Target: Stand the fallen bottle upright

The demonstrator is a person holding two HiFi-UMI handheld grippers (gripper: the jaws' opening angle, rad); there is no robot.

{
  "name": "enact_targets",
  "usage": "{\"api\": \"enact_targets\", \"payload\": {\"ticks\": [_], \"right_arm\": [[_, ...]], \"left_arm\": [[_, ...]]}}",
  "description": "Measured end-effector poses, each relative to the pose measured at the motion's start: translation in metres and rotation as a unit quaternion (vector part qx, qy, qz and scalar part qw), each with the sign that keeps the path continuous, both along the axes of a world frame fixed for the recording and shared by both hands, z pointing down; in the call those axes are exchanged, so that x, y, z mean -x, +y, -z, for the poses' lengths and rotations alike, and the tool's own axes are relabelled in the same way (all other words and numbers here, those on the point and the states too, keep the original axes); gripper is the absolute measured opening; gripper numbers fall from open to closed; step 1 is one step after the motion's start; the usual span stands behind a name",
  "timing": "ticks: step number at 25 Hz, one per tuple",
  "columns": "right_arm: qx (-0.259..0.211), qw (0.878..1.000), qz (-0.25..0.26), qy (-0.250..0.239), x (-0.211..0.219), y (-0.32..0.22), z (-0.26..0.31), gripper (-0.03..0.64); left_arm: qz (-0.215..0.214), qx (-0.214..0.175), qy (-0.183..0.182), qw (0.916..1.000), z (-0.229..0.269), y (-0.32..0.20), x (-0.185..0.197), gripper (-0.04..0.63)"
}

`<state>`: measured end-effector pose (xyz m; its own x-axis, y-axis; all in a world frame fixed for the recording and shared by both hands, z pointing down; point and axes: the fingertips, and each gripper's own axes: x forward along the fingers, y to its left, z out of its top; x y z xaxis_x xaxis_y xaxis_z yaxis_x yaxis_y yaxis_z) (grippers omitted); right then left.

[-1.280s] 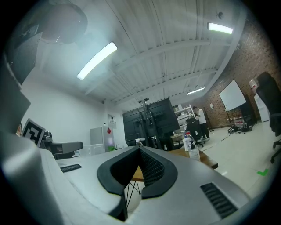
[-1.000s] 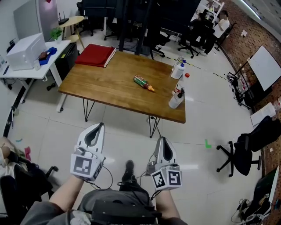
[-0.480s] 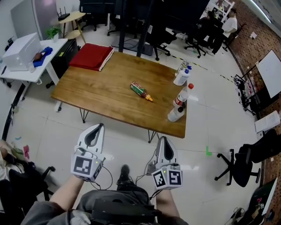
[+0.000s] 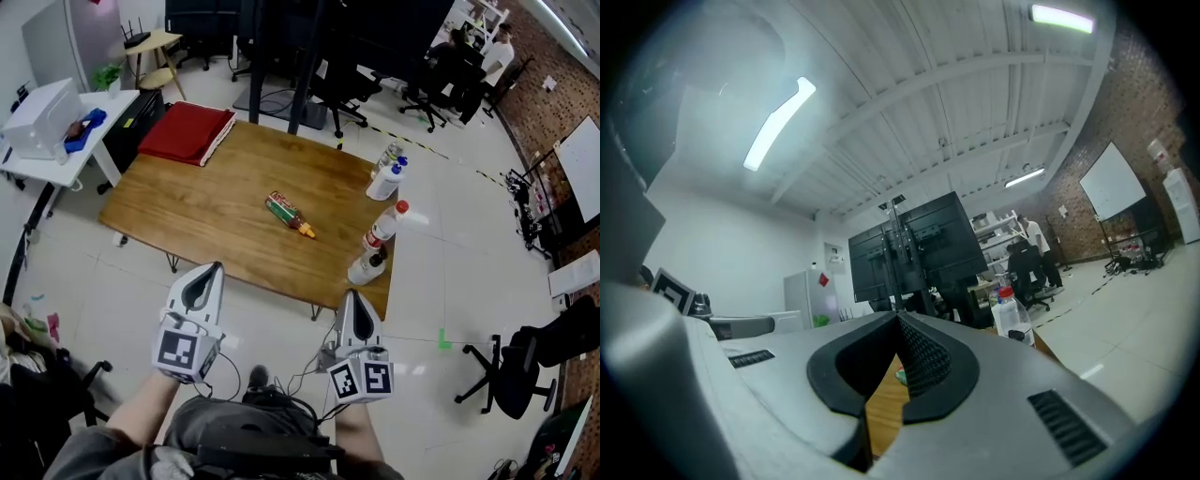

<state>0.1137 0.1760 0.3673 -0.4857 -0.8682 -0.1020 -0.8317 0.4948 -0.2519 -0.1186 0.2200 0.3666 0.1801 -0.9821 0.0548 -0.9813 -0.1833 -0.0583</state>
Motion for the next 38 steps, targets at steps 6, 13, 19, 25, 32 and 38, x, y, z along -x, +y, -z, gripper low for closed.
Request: {"api": "enact_targets", "payload": {"ticks": [6,13,19,25,32,38], "right_arm": [[-0.010,0.999,0.034,0.004,0.011,-0.020,-0.001,-0.002],[-0.004,0.998,0.054,0.014,0.028,-0.032,-0.006,-0.002],[0.001,0.999,0.029,0.019,0.034,-0.065,-0.009,-0.002],[0.004,1.000,0.009,0.020,0.053,-0.119,-0.007,-0.002],[0.011,1.000,-0.007,0.021,0.079,-0.194,-0.014,-0.002],[0.015,0.999,-0.031,0.021,0.097,-0.255,-0.017,-0.002]], "left_arm": [[0.009,-0.001,-0.003,1.0000,-0.003,-0.019,-0.003,0.020],[-0.004,0.006,-0.002,1.0000,-0.007,-0.043,0.003,0.020],[-0.033,0.003,-0.001,0.9995,-0.014,-0.090,0.010,0.020],[-0.063,0.013,0.000,0.9980,-0.016,-0.152,0.023,0.020],[-0.096,0.022,-0.009,0.9951,-0.031,-0.233,0.037,0.020],[-0.125,0.033,-0.006,0.9916,-0.041,-0.293,0.045,0.020]]}}
